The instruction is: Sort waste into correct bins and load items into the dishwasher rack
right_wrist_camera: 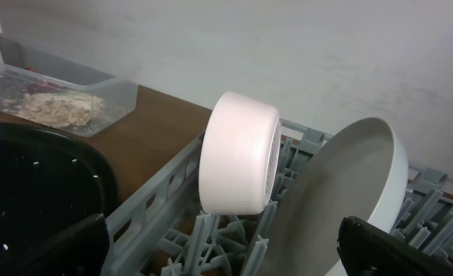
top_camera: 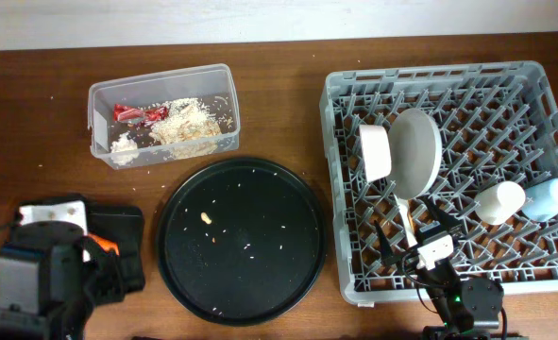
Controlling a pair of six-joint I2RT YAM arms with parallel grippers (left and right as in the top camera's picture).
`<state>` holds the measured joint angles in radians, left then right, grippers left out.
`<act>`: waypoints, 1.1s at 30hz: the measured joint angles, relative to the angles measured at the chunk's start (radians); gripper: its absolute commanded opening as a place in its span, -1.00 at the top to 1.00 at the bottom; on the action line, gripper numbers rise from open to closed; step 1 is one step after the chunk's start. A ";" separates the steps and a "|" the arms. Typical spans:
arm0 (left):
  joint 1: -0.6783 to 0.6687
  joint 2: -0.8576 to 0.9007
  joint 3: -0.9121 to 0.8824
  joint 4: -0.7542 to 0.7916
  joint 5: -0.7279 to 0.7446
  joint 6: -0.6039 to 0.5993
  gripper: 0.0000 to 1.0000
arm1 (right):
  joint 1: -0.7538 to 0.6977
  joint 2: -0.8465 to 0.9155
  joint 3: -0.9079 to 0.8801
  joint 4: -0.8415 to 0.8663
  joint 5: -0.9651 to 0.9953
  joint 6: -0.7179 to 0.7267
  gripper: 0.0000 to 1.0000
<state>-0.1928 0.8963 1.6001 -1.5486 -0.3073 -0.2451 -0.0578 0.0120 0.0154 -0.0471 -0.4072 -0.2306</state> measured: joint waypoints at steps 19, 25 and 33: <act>0.134 -0.884 -1.588 1.617 0.282 0.329 -0.99 | 0.000 0.000 -0.003 0.003 0.010 0.000 -0.97; 0.134 -0.885 -1.588 1.643 0.282 0.332 -0.99 | 0.000 0.000 -0.003 0.003 0.010 0.000 -0.97; 0.134 -0.884 -1.588 1.470 0.282 0.332 -0.99 | 0.000 0.000 -0.003 0.003 0.010 0.000 -0.97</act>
